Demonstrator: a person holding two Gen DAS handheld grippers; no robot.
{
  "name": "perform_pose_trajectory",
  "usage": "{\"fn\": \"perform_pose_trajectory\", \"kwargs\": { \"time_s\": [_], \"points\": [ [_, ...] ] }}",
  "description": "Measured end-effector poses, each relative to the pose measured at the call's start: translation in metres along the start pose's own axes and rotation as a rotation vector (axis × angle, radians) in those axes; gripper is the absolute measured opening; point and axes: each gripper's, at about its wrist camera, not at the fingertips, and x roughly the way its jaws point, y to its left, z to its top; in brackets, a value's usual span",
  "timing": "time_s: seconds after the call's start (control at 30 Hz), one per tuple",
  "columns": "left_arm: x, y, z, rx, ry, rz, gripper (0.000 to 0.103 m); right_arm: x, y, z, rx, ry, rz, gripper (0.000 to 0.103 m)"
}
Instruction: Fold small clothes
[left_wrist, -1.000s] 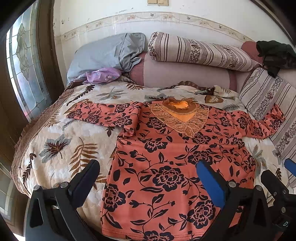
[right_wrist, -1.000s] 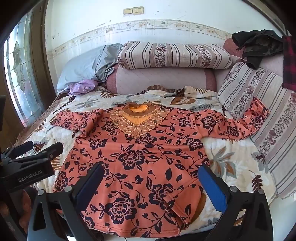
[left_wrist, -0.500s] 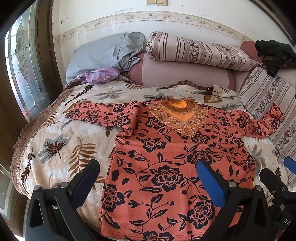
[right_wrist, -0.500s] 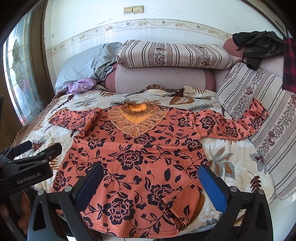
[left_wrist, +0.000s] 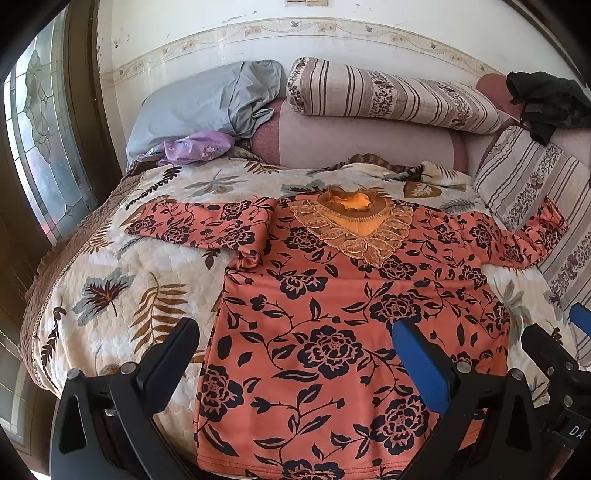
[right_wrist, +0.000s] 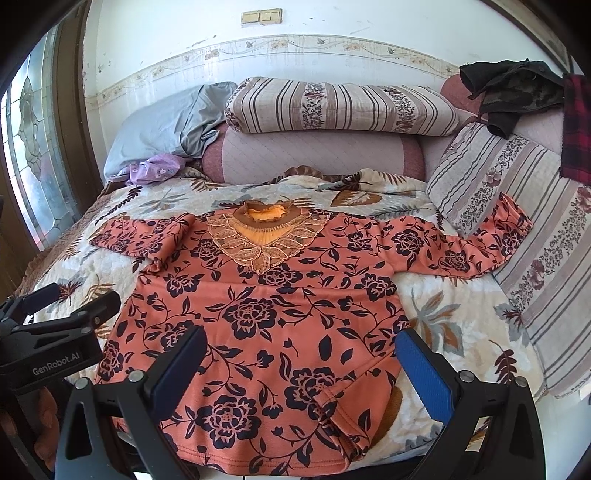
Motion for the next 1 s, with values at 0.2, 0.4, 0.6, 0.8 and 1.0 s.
{"fn": "perform_pose_trajectory", "kwargs": {
  "time_s": [0.2, 0.4, 0.6, 0.8, 1.0],
  "points": [
    [0.0009, -0.0014, -0.0003, 0.006, 0.005, -0.003, 0.103, 0.0004, -0.0011, 0.0004, -0.001, 0.004, -0.007, 0.103],
    [0.001, -0.0029, -0.0013, 0.008, 0.007, -0.002, 0.103, 0.0007, -0.0029, 0.0001, 0.001, 0.003, -0.008, 0.103],
    [0.0018, -0.0038, -0.0025, 0.012, 0.011, 0.0, 0.103, 0.0006, -0.0018, 0.0005, -0.001, 0.004, -0.01, 0.103],
    [0.0018, -0.0045, -0.0034, 0.014, 0.014, -0.004, 0.103, 0.0006, -0.0058, -0.0014, 0.004, 0.002, -0.012, 0.103],
    [0.0016, -0.0063, -0.0043, 0.019, 0.012, -0.003, 0.103, 0.0007, -0.0057, -0.0011, 0.004, 0.003, -0.012, 0.103]
  ]
}}
